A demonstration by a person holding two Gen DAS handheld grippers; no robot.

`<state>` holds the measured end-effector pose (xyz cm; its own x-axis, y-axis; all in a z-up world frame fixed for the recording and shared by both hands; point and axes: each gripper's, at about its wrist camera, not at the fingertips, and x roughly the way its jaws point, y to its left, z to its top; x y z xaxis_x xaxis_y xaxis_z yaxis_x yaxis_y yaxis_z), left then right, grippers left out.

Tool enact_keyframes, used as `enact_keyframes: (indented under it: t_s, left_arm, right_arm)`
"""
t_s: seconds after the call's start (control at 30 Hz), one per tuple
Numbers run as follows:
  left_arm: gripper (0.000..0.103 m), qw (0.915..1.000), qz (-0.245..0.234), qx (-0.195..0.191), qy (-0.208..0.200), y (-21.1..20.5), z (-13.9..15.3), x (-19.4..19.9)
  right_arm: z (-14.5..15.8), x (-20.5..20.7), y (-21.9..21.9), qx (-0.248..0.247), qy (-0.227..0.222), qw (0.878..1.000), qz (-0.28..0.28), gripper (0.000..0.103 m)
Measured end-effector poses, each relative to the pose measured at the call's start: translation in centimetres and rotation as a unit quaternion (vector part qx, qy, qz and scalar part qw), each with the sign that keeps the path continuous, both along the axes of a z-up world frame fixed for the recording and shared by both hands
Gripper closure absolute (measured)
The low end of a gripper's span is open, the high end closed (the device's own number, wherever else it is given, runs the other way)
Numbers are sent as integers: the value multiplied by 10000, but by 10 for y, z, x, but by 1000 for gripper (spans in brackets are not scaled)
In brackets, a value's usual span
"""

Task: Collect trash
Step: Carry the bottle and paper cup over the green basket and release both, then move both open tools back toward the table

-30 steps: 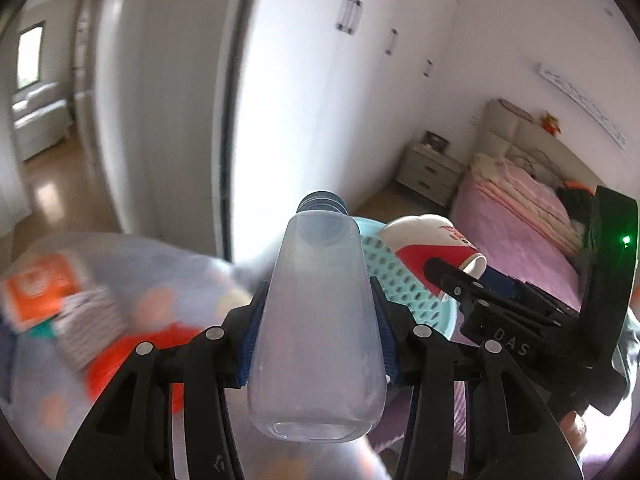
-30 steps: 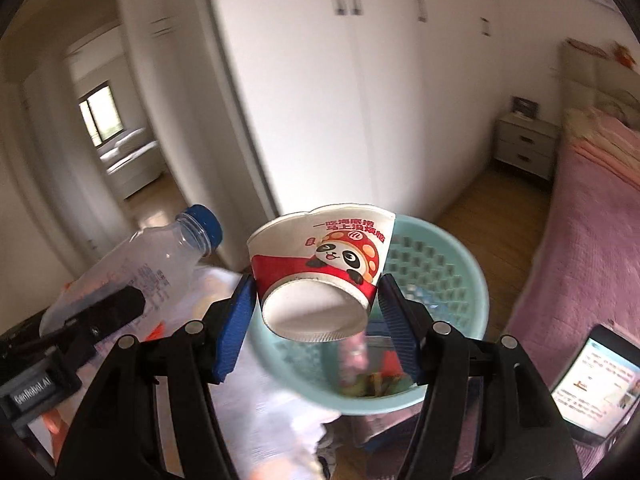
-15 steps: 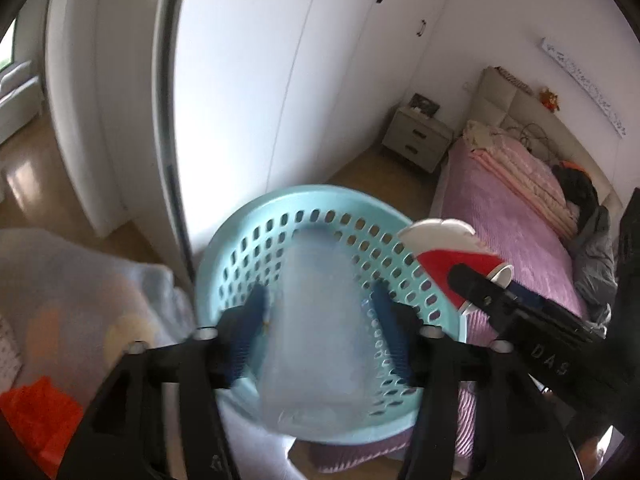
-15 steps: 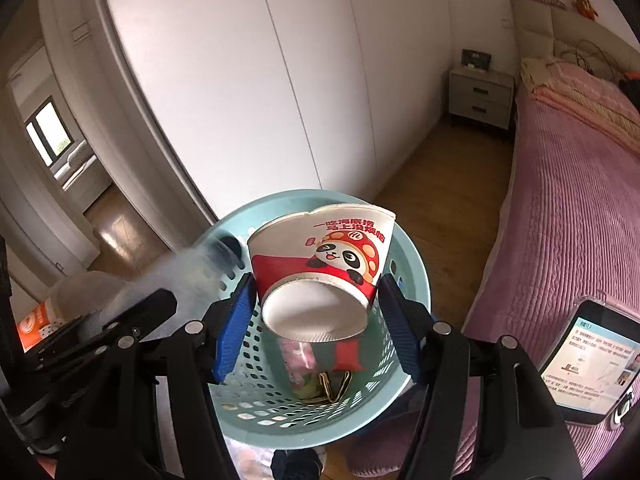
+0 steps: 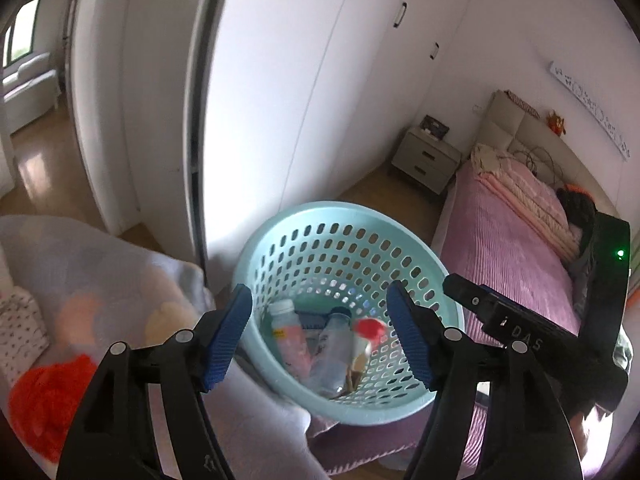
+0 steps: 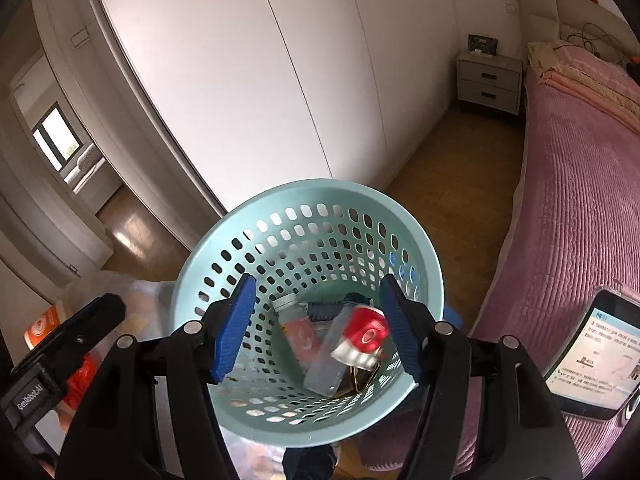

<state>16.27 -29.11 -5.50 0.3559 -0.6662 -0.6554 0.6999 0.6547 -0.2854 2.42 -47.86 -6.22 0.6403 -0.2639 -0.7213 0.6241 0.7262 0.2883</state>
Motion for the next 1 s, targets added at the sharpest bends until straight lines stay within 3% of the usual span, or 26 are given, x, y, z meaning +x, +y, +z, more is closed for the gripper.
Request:
enact_keyframes:
  t_s: [0.23,0.57,0.77,1.0]
  left_arm:
    - [35,9991,285,-257,-177,44,28,-16]
    - [35,9908,1043,-504,-704,144,73,-28]
    - [35,9787,1831,-288,-883,217,79,-17]
    - [35,9566,2786,90,-852,315,73,17]
  right_arm:
    - [28,-8,27,-98,-241,9995,202,42]
    - [66,8,101,-442,-530,9923,1028,42]
    - [71,28,145,-536,-523,9850,1556,41]
    - [63,48,186,-579,-406,9780,1963,40]
